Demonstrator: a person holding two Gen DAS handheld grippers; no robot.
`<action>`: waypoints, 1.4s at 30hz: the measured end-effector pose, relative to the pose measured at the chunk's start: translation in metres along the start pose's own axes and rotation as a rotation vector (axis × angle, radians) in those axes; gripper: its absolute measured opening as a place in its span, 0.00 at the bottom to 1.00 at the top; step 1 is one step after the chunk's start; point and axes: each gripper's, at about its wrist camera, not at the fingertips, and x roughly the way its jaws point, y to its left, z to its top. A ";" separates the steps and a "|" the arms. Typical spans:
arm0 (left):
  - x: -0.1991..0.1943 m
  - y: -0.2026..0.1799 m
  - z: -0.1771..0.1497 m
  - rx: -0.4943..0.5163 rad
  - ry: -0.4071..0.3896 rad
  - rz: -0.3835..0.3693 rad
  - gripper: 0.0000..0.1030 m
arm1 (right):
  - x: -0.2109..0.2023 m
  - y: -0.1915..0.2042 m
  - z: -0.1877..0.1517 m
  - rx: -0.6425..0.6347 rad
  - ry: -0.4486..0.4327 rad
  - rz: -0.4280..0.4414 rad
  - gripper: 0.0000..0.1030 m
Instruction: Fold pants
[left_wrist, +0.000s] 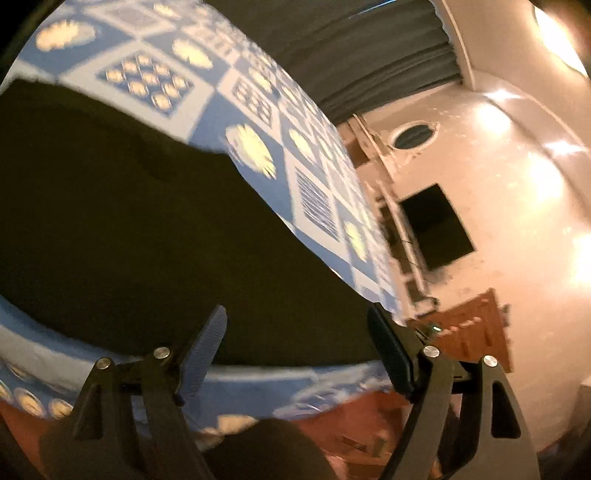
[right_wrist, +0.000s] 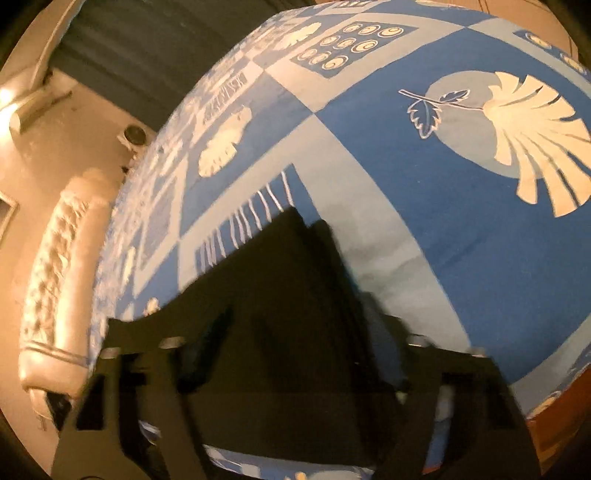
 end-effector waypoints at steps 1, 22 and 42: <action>-0.001 0.002 0.005 0.009 -0.016 0.033 0.80 | 0.000 -0.002 -0.001 -0.003 0.009 -0.002 0.33; 0.047 0.036 0.008 0.154 0.236 0.250 0.83 | 0.012 0.166 -0.023 -0.184 -0.068 0.138 0.58; -0.010 0.101 0.053 0.194 0.001 0.255 0.84 | 0.286 0.509 -0.127 -0.638 0.479 0.345 0.60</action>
